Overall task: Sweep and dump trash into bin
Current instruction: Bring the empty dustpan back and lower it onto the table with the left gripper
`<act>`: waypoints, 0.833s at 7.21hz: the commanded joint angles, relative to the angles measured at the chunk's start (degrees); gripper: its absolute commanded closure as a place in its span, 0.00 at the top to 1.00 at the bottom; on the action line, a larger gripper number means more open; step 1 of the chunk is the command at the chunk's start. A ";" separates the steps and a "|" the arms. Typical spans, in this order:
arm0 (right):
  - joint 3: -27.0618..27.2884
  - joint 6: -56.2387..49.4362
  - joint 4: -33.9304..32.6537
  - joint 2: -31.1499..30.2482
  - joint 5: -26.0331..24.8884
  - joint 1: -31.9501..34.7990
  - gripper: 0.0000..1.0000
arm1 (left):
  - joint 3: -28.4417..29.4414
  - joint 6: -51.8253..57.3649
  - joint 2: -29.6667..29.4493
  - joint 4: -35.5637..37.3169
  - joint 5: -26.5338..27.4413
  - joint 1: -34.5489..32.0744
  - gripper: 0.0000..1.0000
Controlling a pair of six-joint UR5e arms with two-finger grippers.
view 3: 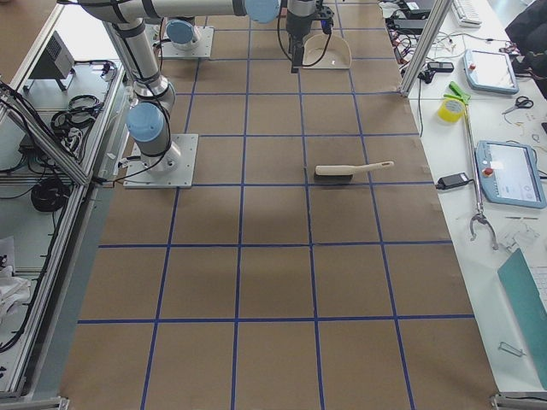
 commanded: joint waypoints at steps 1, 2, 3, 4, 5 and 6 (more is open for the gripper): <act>-0.01 0.48 -0.56 0.00 0.07 0.00 1.00 | -1.09 5.83 3.85 -3.84 2.26 -1.10 1.00; -0.01 0.75 -0.74 0.00 0.07 -0.09 1.00 | -2.23 13.32 4.38 -4.03 2.36 -3.11 1.00; -0.01 3.01 -3.26 0.09 -0.02 0.00 1.00 | -3.11 17.57 4.39 -3.77 2.45 -5.39 1.00; 0.08 4.34 -4.16 0.09 -0.10 0.08 1.00 | -3.03 17.79 2.91 -2.72 2.28 -5.94 1.00; 0.43 4.01 -4.17 0.09 -0.28 0.08 1.00 | -3.55 18.40 3.59 -2.62 2.19 -5.94 1.00; 0.78 4.00 -4.17 0.01 -0.98 0.00 1.00 | -4.51 19.28 5.43 -5.15 2.01 -6.64 1.00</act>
